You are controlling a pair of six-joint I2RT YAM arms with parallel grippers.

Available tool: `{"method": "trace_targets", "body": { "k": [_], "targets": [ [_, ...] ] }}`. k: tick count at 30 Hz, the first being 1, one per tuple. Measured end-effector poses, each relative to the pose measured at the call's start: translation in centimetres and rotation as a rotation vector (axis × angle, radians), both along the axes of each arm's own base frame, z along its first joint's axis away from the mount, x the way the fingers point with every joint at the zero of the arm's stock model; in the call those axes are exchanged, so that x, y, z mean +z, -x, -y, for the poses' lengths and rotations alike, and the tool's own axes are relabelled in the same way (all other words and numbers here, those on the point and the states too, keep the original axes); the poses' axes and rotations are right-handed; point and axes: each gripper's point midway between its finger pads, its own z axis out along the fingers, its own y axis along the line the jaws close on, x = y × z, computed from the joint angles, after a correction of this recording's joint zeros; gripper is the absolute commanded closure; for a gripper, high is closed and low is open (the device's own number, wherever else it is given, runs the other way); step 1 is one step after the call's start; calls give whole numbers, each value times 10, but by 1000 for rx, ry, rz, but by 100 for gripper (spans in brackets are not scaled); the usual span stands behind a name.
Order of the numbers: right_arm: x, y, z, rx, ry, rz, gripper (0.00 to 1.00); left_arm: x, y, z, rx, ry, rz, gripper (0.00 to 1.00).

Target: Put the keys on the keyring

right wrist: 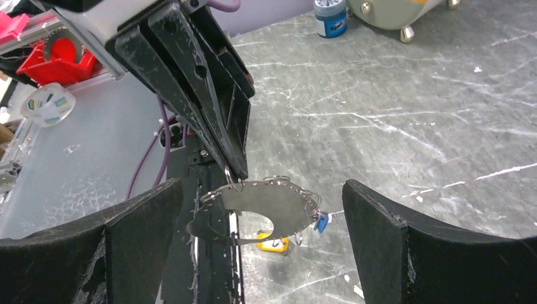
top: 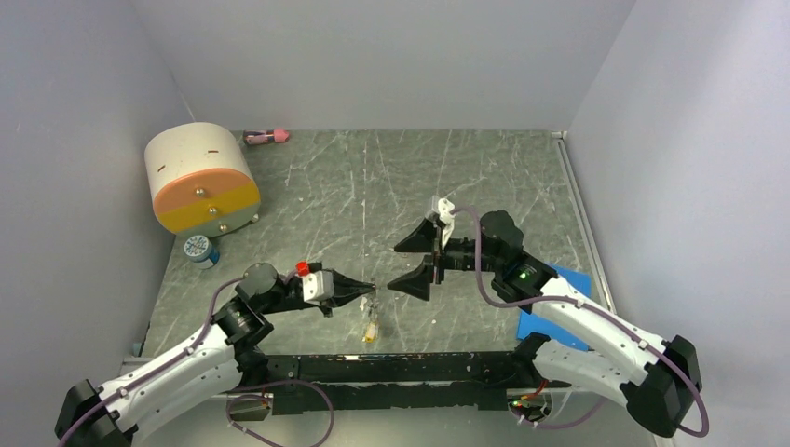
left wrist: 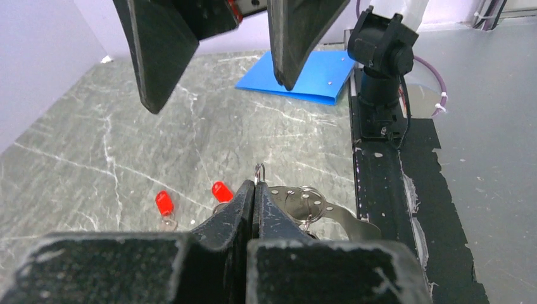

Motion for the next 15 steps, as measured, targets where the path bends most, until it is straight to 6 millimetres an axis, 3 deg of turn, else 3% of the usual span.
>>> {"method": "trace_targets", "body": {
  "k": [7, 15],
  "targets": [
    [-8, 14, 9, 38, -82, 132, 1, 20, 11, 0, -58, 71, 114, 98],
    [12, 26, 15, 91, -155, 328, 4, 36, 26, -3, -130, 110, 248, 97]
  ]
}}
